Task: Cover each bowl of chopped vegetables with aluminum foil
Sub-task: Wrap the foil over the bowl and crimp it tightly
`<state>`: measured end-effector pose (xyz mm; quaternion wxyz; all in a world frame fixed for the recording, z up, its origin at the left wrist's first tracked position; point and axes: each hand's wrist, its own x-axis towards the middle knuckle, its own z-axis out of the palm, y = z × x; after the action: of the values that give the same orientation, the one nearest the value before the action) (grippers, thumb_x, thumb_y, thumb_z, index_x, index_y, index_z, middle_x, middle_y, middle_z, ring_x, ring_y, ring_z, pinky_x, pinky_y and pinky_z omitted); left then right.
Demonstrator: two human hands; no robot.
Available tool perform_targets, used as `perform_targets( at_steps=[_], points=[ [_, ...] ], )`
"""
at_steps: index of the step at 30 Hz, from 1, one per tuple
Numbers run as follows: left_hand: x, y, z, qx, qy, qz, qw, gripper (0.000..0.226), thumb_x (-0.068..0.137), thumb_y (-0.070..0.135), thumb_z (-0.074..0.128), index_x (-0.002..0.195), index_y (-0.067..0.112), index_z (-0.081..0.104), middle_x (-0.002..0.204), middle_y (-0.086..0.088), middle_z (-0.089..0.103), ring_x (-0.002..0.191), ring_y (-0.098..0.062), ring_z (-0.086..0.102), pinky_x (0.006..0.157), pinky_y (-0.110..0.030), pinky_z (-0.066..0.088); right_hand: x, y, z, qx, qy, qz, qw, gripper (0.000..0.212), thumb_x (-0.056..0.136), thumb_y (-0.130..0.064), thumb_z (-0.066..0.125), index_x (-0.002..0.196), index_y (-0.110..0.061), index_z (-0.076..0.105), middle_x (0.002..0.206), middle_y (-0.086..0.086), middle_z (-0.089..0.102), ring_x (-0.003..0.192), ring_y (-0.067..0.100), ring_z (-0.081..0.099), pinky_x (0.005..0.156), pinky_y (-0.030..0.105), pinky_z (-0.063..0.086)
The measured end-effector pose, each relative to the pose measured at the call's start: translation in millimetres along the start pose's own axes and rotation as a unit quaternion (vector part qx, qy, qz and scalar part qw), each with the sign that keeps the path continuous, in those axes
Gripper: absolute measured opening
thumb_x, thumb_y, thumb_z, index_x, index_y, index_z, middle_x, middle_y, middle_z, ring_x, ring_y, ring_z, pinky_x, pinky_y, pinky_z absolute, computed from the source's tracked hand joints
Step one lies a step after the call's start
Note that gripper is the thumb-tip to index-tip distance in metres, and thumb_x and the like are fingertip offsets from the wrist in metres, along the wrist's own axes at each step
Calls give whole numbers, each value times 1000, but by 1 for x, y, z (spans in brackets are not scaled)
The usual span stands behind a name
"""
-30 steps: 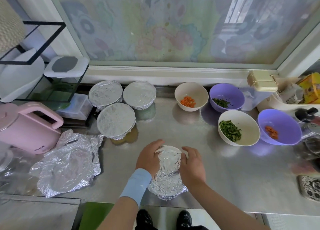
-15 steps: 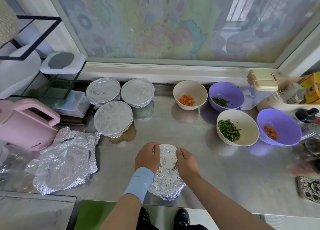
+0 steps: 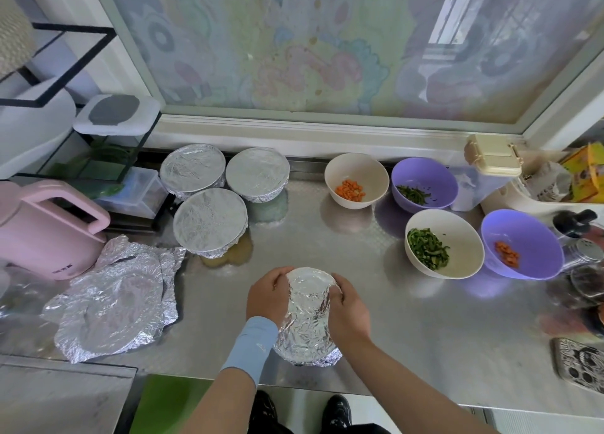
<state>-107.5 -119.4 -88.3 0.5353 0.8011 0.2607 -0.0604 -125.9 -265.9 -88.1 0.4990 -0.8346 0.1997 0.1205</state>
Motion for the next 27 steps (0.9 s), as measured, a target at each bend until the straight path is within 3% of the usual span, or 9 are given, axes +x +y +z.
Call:
perform_targets(
  at_steps=[3, 5, 7, 9, 11, 14, 16, 20, 27],
  points=[
    [-1, -1, 1, 6, 16, -15, 1000, 26, 92, 27, 48, 97, 32, 73, 84, 15, 70, 77, -11, 64, 77, -35, 58, 11, -2, -1, -22, -23, 4, 999, 28, 101, -33, 40, 120, -37, 60, 93, -15, 66, 84, 8, 59, 71, 25, 40],
    [-1, -2, 2, 3, 19, -23, 1000, 27, 95, 26, 46, 100, 28, 72, 85, 13, 69, 77, -12, 63, 77, -32, 56, 17, -4, -3, -29, -44, -8, 999, 27, 101, -32, 41, 116, -37, 62, 90, -15, 67, 82, 4, 60, 68, 25, 41],
    [1, -3, 1, 9, 17, -34, 999, 29, 95, 23, 43, 99, 23, 72, 87, 5, 70, 78, -16, 63, 76, -30, 54, 25, -8, -7, -24, -77, -15, 997, 27, 101, -30, 42, 118, -36, 62, 100, -15, 67, 93, 9, 62, 74, 24, 43],
    [8, -3, -3, 38, 2, -39, 998, 31, 95, 20, 40, 96, 18, 71, 90, -5, 71, 77, -21, 61, 74, -31, 53, 28, -9, -10, -28, -90, -23, 995, 32, 101, -29, 45, 130, -33, 57, 120, -14, 60, 113, 11, 56, 91, 22, 40],
    [12, 0, -5, 72, -27, -7, 997, 34, 96, 14, 38, 107, 21, 70, 104, 3, 69, 93, -18, 62, 88, -30, 51, 25, -6, -10, -57, -45, -48, 996, 38, 100, -25, 47, 137, -26, 51, 133, -9, 50, 124, 13, 48, 104, 25, 35],
    [9, 6, -4, 58, -75, 68, 993, 53, 93, -2, 36, 125, 29, 64, 120, 17, 58, 113, -4, 52, 105, -23, 38, 12, 3, -5, -68, 25, -58, 996, 35, 99, -25, 48, 134, -25, 51, 136, -6, 49, 123, 16, 49, 101, 28, 38],
    [8, 7, -2, 53, -84, 85, 991, 53, 91, -2, 37, 120, 28, 68, 118, 18, 60, 112, -4, 53, 104, -21, 38, 9, 6, -2, -52, 18, -43, 998, 32, 99, -27, 48, 131, -27, 52, 131, -6, 56, 115, 16, 54, 92, 24, 38],
    [12, 5, 1, 54, -61, 73, 994, 31, 95, 19, 47, 109, 28, 73, 109, 17, 70, 102, -4, 61, 93, -21, 46, 13, 2, 1, -45, 13, -44, 998, 31, 99, -29, 46, 130, -30, 52, 126, -7, 60, 110, 15, 56, 85, 23, 38],
    [18, 3, 4, 97, -53, 44, 993, 30, 101, 31, 42, 104, 30, 71, 100, 12, 70, 94, -13, 62, 86, -26, 48, 22, 4, -1, -84, -26, -68, 994, 38, 99, -29, 46, 137, -31, 48, 134, -8, 56, 121, 14, 52, 96, 25, 39]
  ],
)
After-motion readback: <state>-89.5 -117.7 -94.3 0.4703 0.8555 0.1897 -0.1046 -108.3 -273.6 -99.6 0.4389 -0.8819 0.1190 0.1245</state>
